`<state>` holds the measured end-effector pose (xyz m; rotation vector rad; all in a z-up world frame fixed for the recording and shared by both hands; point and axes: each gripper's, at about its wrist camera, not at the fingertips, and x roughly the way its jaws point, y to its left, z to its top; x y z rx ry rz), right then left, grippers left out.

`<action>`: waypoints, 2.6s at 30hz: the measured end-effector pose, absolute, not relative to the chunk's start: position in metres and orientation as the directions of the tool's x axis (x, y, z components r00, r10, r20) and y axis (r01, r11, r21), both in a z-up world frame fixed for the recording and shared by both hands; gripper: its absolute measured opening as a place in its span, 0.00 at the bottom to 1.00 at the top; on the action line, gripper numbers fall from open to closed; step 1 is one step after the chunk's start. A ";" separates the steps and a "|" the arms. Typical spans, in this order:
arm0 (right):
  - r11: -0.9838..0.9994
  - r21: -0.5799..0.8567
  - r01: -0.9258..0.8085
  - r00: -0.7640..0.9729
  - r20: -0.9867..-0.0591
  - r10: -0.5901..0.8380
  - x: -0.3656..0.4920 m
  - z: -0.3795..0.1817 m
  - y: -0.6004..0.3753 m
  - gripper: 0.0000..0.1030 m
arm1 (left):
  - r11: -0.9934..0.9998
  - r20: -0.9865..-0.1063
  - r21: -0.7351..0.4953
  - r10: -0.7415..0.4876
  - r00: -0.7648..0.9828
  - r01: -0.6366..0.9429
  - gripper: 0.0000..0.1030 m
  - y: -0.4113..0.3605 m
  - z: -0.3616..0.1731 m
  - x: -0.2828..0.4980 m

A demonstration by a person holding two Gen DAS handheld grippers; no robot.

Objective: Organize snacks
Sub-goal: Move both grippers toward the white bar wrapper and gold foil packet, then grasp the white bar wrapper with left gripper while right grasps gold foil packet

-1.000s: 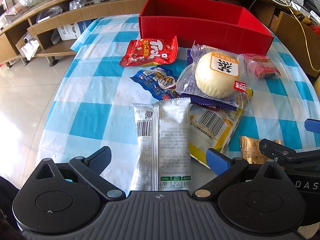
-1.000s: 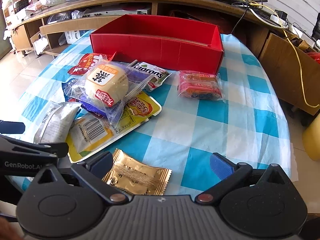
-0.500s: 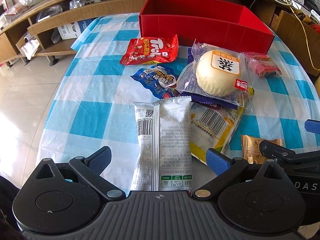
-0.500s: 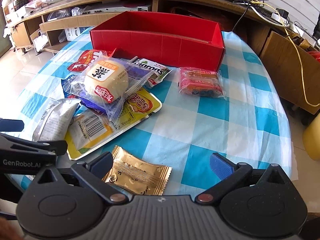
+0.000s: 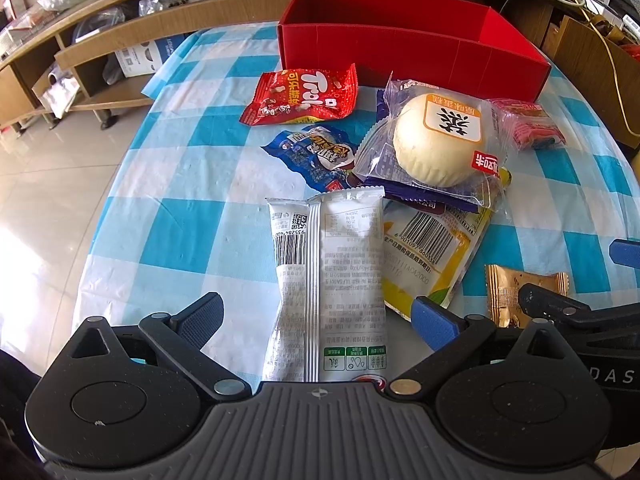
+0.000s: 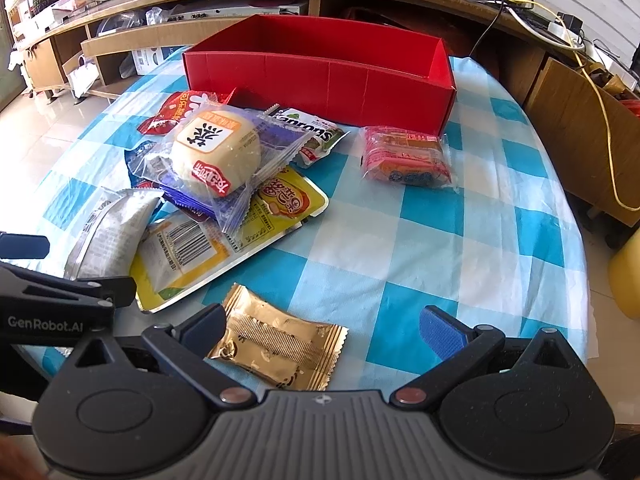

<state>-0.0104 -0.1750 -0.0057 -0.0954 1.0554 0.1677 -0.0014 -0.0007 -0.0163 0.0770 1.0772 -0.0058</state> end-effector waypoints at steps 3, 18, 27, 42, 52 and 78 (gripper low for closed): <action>0.982 0.004 -0.187 0.476 -0.875 0.093 -0.010 -0.007 -0.175 1.00 | 0.997 -0.882 0.062 0.035 0.471 0.043 0.98 -0.001 -0.017 -0.001; 0.971 0.030 -0.238 0.444 -0.886 0.137 -0.006 -0.006 -0.172 1.00 | 1.000 -0.904 0.027 0.018 0.428 0.015 0.97 0.008 -0.025 0.001; 0.931 0.076 -0.356 0.402 -0.887 0.227 0.003 -0.001 -0.179 1.00 | 1.000 -0.913 0.030 0.031 0.406 -0.008 0.98 0.007 -0.032 0.009; 0.715 0.066 -0.696 0.223 -0.927 0.302 0.014 -0.027 -0.161 0.88 | 0.999 -0.914 0.050 0.036 0.405 0.023 1.00 0.002 -0.035 0.012; 0.723 0.059 -0.689 0.218 -0.934 0.283 0.001 -0.017 -0.158 0.45 | 0.998 -0.918 0.050 0.035 0.395 0.029 1.00 0.005 -0.035 0.016; 0.842 0.168 -0.513 0.309 -0.879 0.363 0.016 -0.008 -0.180 0.45 | 0.999 -0.902 0.027 0.006 0.431 0.043 0.55 0.016 -0.023 0.018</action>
